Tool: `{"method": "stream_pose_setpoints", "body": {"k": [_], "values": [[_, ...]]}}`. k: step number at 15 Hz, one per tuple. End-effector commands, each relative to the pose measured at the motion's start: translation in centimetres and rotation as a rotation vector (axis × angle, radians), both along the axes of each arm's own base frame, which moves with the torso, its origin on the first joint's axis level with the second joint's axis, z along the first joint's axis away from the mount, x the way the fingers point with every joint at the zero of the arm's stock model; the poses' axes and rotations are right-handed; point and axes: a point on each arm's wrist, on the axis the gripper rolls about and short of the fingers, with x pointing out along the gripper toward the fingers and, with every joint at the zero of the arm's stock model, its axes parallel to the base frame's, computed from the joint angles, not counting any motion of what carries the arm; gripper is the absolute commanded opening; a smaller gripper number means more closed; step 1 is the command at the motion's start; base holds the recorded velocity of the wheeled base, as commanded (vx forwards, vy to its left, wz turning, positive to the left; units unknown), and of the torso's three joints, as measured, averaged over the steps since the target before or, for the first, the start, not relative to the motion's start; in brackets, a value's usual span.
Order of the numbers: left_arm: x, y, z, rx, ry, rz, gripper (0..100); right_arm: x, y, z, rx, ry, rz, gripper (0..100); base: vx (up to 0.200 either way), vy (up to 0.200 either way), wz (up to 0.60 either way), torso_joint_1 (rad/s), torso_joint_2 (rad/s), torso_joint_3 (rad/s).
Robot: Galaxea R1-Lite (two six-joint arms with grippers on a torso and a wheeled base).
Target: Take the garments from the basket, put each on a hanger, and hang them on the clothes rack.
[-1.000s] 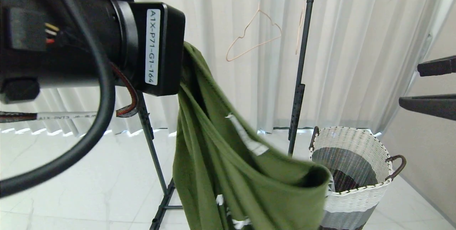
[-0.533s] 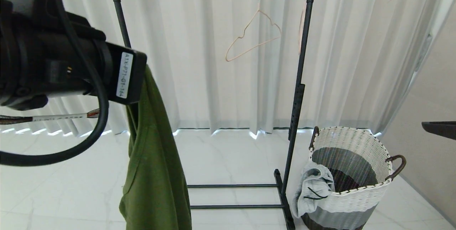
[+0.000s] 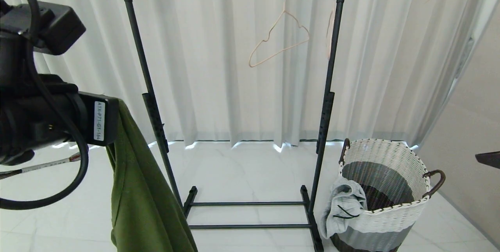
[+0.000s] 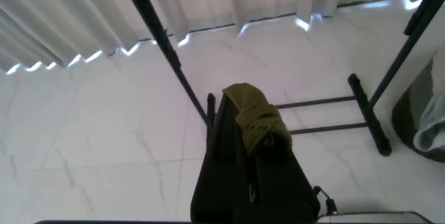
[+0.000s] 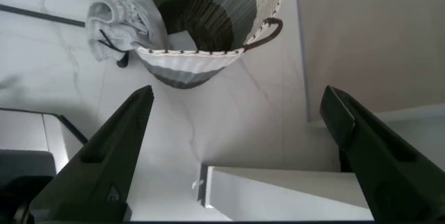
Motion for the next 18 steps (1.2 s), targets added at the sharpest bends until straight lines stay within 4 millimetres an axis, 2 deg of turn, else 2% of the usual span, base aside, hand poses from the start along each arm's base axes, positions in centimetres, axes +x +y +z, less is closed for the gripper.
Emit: {"method": "stream_pose_setpoints", "body": {"k": [1,5,10,18], "values": [[-0.72,0.99,-0.86,-0.008,-0.007,0.017,0,0.17,-0.11,-0.18,0.001,0.005,-0.011,100,0.0,0.0,0.0,0.0,0.0,0.0],[-0.85,1.4,-0.81,0.05,-0.011,0.01,0,0.42,-0.05,0.02,0.03,-0.034,0.002,100,0.0,0.0,0.0,0.019,-0.03,-0.007],[-0.97,1.47,-0.56,0.059,-0.02,0.005,0,0.31,-0.07,0.12,0.063,-0.047,-0.019,100,0.0,0.0,0.0,0.218,-0.13,-0.113],[-0.94,1.4,-0.48,0.06,-0.024,0.001,0,0.91,0.1,0.64,0.094,-0.112,-0.02,100,0.0,0.0,0.0,0.206,-0.56,-0.208]]}}
